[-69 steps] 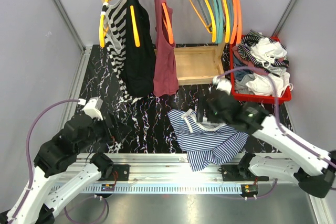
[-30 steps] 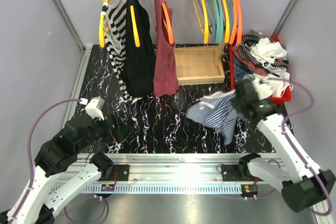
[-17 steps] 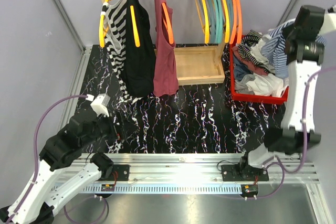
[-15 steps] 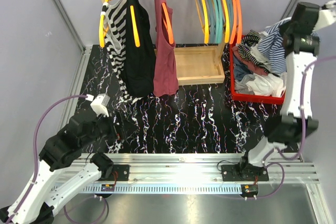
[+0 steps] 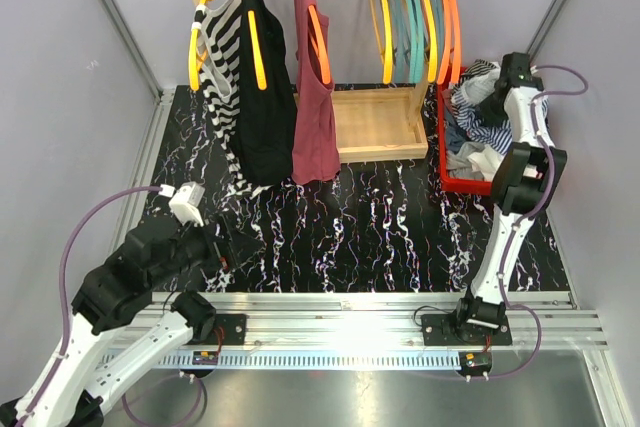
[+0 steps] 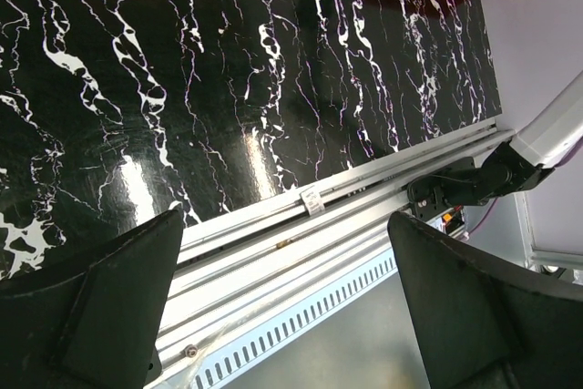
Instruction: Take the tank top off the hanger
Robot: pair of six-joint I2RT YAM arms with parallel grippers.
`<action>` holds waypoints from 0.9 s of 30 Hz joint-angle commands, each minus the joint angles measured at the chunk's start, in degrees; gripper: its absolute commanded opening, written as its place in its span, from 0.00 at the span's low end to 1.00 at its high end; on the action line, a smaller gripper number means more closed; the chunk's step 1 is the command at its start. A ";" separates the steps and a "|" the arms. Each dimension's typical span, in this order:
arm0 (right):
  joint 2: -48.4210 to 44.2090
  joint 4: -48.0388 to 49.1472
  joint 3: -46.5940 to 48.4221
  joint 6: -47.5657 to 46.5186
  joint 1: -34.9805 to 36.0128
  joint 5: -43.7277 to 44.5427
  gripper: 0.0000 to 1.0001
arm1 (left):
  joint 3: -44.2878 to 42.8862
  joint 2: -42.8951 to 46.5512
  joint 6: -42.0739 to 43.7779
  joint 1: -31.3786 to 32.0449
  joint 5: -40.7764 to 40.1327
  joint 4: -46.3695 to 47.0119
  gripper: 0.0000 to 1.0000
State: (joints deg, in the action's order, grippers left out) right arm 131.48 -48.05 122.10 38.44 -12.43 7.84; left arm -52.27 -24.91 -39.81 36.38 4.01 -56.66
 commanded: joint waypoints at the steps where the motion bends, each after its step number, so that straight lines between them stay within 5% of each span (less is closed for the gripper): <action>1: 0.12 -4.26 4.89 -2.66 -0.14 -3.53 0.36 | -0.02 0.12 -0.09 0.01 2.14 3.75 0.99; 2: -1.65 -3.46 6.73 -2.58 -0.14 -3.70 0.56 | -0.29 -0.31 0.17 0.01 2.75 3.84 0.99; 5: -9.38 -3.44 11.90 -2.84 -0.49 -3.80 0.88 | -1.16 -0.93 1.23 0.01 3.98 3.93 0.99; 7: -14.99 -6.94 14.12 -2.66 -0.76 -2.04 0.99 | -1.69 -0.93 2.10 0.01 4.34 4.02 0.99; 13: -33.78 -17.32 7.65 -3.54 -2.07 5.52 1.00 | -2.84 0.12 3.51 0.01 7.67 3.67 0.99; 17: -50.24 -15.06 -9.46 -5.38 -2.25 1.94 1.00 | -2.05 0.82 2.99 0.01 12.59 5.16 0.99; 20: -63.42 -6.03 -18.35 -11.00 -2.25 -16.30 0.98 | -1.96 1.61 2.46 0.01 14.27 6.39 0.99; 21: -67.37 -3.48 -19.78 -13.71 -2.25 -30.20 0.98 | -1.96 1.70 2.55 0.01 14.53 6.74 0.99; 24: -68.38 -0.38 -20.07 -14.35 0.03 -50.98 0.94 | -1.69 1.44 2.99 0.01 15.50 7.09 0.99; 27: -66.10 -8.24 -15.60 -20.12 6.16 -55.75 0.90 | -1.96 0.74 3.34 0.01 16.73 7.79 0.99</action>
State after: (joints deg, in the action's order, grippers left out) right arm 59.57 -53.10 105.47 25.87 -10.17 -29.91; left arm -53.12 -23.77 -37.52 36.38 17.02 -52.77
